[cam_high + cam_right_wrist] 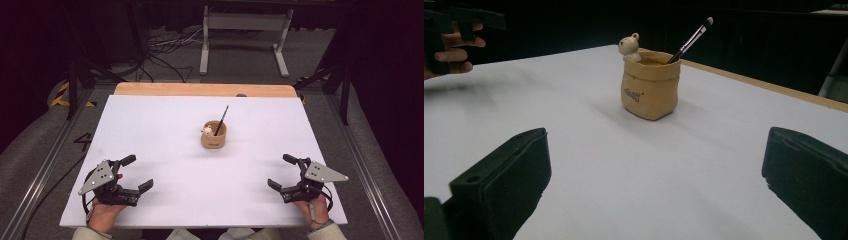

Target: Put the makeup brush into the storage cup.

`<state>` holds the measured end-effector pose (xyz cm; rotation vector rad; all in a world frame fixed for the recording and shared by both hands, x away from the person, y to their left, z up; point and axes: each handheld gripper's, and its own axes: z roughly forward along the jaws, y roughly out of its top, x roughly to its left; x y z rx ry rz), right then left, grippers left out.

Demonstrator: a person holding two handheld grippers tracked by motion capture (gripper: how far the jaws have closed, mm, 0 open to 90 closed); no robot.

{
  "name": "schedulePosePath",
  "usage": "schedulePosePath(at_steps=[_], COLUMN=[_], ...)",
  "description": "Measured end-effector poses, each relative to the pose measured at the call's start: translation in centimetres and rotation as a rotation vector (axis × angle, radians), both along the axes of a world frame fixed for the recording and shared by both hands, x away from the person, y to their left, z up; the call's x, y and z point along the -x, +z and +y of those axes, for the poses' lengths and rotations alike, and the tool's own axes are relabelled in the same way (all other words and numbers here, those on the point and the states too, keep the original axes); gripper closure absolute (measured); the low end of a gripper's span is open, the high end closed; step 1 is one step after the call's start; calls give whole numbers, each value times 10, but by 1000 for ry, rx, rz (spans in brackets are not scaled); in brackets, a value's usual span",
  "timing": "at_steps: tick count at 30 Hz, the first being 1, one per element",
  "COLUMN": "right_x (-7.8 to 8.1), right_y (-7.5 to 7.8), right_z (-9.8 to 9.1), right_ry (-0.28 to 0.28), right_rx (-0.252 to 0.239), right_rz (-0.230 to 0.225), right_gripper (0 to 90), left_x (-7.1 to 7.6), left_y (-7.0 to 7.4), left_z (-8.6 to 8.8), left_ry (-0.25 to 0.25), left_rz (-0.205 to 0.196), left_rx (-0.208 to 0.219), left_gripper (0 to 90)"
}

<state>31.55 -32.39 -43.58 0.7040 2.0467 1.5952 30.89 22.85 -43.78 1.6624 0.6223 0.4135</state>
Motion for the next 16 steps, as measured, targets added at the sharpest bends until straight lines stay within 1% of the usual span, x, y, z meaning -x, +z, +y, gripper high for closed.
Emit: schedulePosePath(at_steps=[3, 4, 6, 10, 16], right_x=[-1, -2, -2, -2, -2], right_y=[-2, -3, -4, -4, -3], right_z=[-1, -2, -3, -4, -4], right_ry=[0, -2, -3, -2, -5], right_rx=[-2, -1, -5, -12, -12], right_rz=[6, 8, 17, 15, 16], right_gripper=[0, 0, 0, 0, 0], left_x=[1, 1, 2, 2, 1], left_y=[-1, -1, -2, -2, -2], left_z=[-2, -2, -3, -4, -2], left_ry=[0, -3, -6, -5, -9], left_rz=[0, -4, 0, 8, 4], left_rx=[-12, -22, -25, -8, -10], left_gripper=[0, 0, 0, 0, 0])
